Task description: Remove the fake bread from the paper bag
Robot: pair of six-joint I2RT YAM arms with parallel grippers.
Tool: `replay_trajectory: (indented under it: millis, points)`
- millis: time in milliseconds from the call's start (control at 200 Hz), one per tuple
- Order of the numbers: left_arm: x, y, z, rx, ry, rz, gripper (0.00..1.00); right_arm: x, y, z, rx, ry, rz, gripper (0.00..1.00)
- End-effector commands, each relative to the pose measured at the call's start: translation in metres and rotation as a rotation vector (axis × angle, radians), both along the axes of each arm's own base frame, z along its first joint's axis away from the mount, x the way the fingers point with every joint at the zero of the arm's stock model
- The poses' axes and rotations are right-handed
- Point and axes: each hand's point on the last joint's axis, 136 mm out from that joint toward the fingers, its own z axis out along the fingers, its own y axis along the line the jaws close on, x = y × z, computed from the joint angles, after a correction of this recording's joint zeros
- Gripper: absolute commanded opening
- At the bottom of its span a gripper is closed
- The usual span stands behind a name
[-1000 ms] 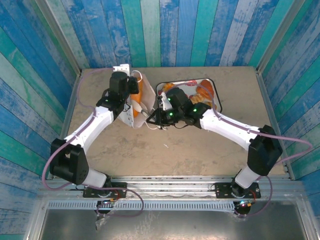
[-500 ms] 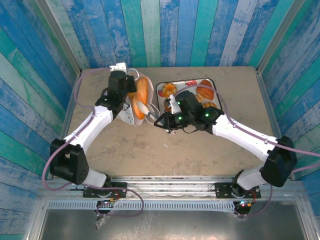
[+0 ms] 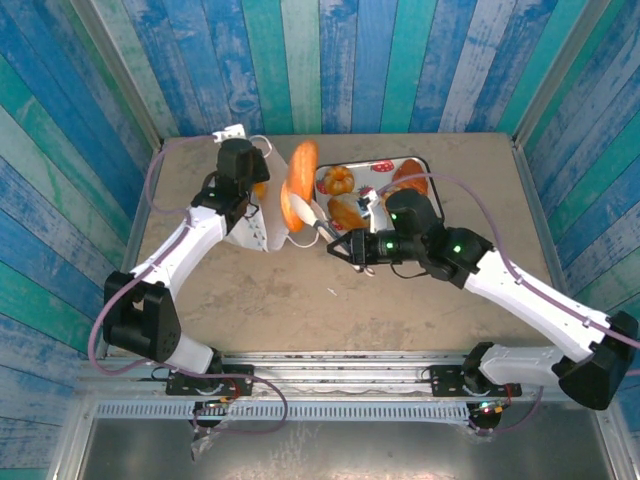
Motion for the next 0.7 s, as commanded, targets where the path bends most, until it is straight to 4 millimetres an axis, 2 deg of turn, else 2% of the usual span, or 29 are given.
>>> replay_trajectory:
  millis: [0, 175, 376, 421, 696]
  points:
    - [0.003, 0.006, -0.002, -0.015, -0.001, 0.036, 0.01, 0.014, -0.015, 0.008, 0.021, -0.041, -0.107, 0.20]
    - [-0.002, 0.004, 0.000, -0.010, -0.006, 0.014, 0.01, 0.042, -0.034, 0.009, 0.111, -0.011, -0.232, 0.21]
    - [-0.006, 0.003, 0.002, 0.005, -0.008, -0.009, 0.01, 0.074, -0.047, 0.006, 0.206, 0.034, -0.333, 0.23]
    - [-0.007, 0.003, 0.003, 0.006, -0.010, -0.011, 0.01, 0.088, -0.058, 0.004, 0.223, 0.040, -0.379, 0.23]
    - [-0.007, -0.001, 0.003, 0.011, -0.012, -0.040, 0.01, 0.132, -0.068, -0.014, 0.348, 0.150, -0.437, 0.24]
